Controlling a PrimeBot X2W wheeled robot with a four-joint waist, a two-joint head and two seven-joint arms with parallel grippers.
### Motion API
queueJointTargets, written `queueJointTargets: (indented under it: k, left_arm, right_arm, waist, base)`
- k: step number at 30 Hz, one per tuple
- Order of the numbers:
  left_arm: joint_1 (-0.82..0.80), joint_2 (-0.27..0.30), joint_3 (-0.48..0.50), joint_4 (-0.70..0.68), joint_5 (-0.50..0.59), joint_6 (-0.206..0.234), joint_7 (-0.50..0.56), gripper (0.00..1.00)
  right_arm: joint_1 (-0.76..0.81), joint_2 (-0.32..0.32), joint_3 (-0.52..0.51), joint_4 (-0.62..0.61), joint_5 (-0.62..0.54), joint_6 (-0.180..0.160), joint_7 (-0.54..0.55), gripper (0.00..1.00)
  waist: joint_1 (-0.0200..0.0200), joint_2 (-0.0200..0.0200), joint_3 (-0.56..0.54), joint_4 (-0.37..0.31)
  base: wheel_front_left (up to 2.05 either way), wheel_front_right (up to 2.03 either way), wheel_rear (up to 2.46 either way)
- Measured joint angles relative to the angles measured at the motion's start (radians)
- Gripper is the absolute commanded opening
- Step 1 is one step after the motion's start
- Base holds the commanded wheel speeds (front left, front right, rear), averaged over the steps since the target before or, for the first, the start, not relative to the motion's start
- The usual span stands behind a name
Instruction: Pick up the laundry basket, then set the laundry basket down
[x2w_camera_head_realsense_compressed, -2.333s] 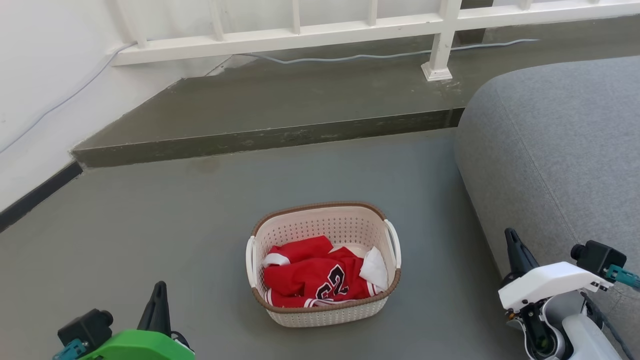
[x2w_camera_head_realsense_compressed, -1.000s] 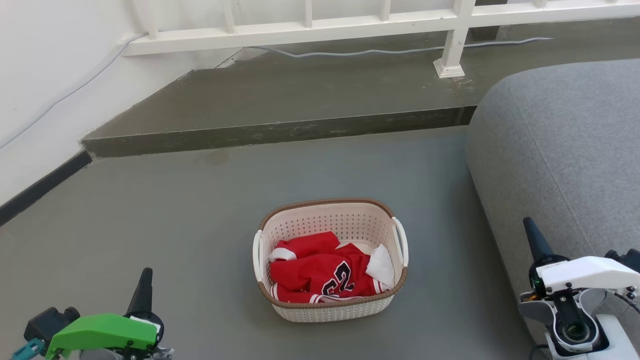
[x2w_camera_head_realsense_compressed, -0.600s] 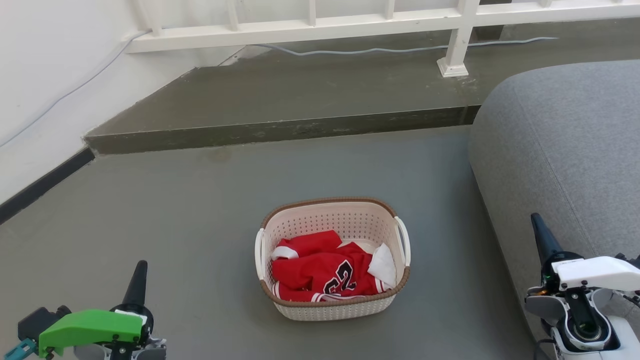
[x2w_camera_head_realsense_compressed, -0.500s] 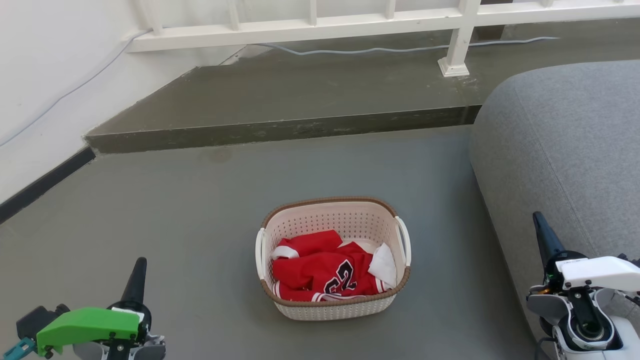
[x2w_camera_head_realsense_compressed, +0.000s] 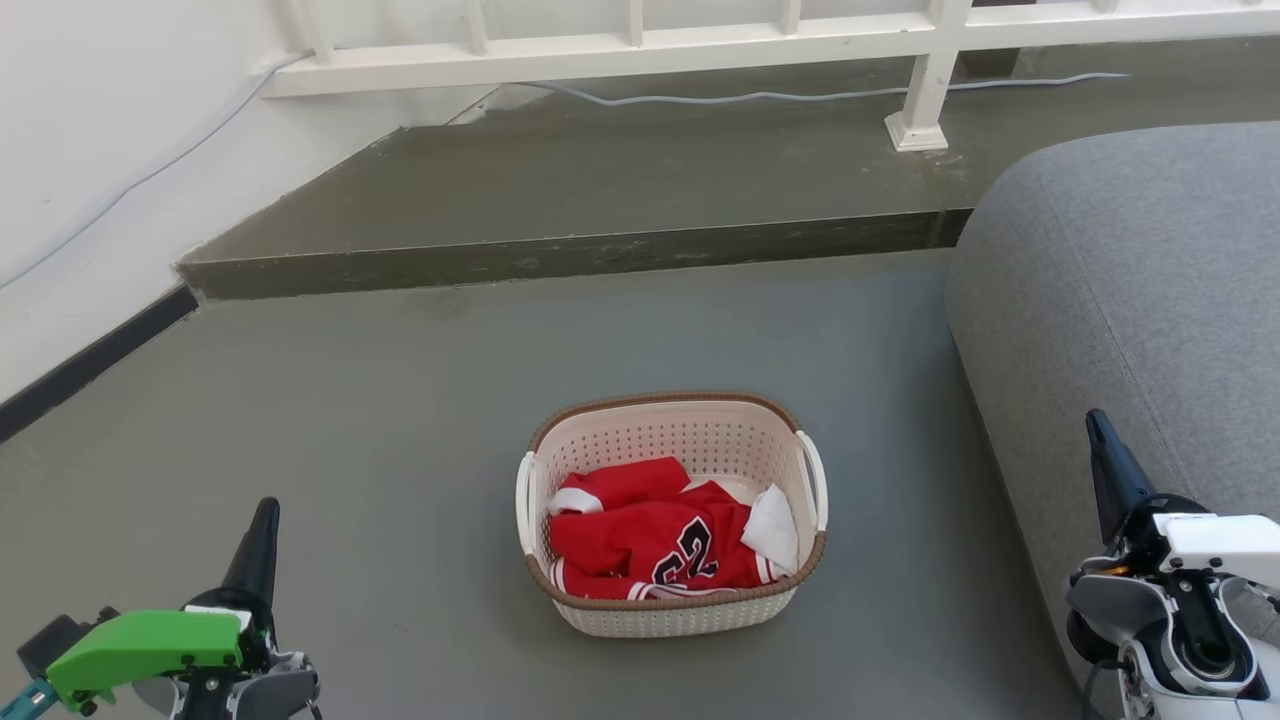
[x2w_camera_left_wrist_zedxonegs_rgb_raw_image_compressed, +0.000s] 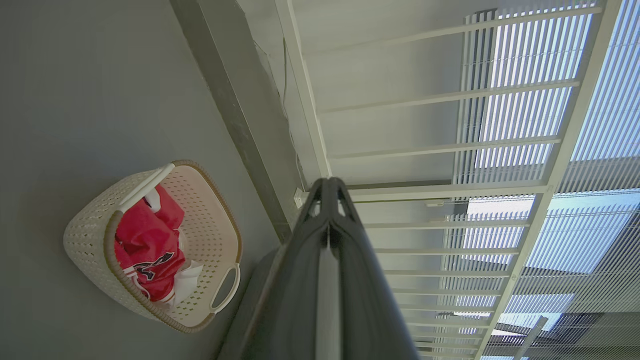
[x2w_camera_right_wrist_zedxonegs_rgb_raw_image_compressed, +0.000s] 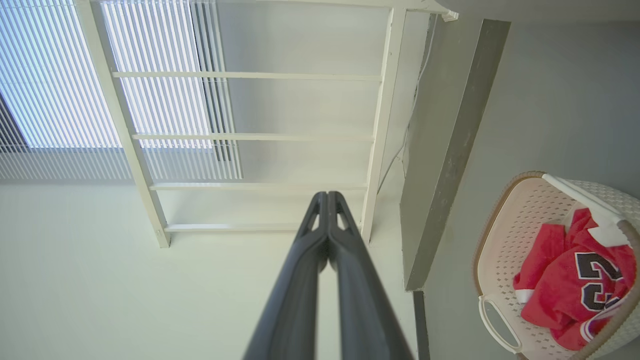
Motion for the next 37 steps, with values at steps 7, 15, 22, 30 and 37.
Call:
queueJointTargets:
  k: [7, 15, 22, 30, 37]
  left_arm:
    - [-0.014, -0.002, 0.019, 0.004, -0.067, -0.016, 0.017, 0.0]
    - [-0.015, -0.002, 0.019, 0.004, -0.067, -0.016, 0.017, 0.0]
    - [-0.015, -0.002, 0.02, 0.004, -0.067, -0.016, 0.017, 0.0]
    - [-0.015, -0.002, 0.02, 0.004, -0.067, -0.016, 0.017, 0.0]
    - [-0.015, -0.002, 0.021, 0.004, -0.067, -0.016, 0.018, 0.0]
  right_arm:
    - [-0.002, 0.006, -0.021, -0.006, 0.068, 0.007, 0.016, 0.0]
    - [-0.004, 0.006, -0.023, -0.008, 0.069, 0.007, 0.016, 0.0]
    - [-0.004, 0.006, -0.023, -0.009, 0.069, 0.007, 0.016, 0.0]
    - [-0.004, 0.006, -0.023, -0.01, 0.069, 0.007, 0.016, 0.0]
    - [-0.004, 0.006, -0.022, -0.01, 0.069, 0.007, 0.016, 0.0]
  waist:
    - [0.0, 0.0, 0.002, 0.004]
    - [0.0, 0.0, 0.002, 0.004]
    - [0.0, 0.0, 0.002, 0.004]
    - [0.0, 0.0, 0.002, 0.004]
    - [0.0, 0.0, 0.002, 0.004]
  base:
    - [0.0, 0.0, 0.0]
    - [0.0, 0.0, 0.0]
    - [0.0, 0.0, 0.0]
    - [0.0, 0.0, 0.0]
    - [0.0, 0.0, 0.0]
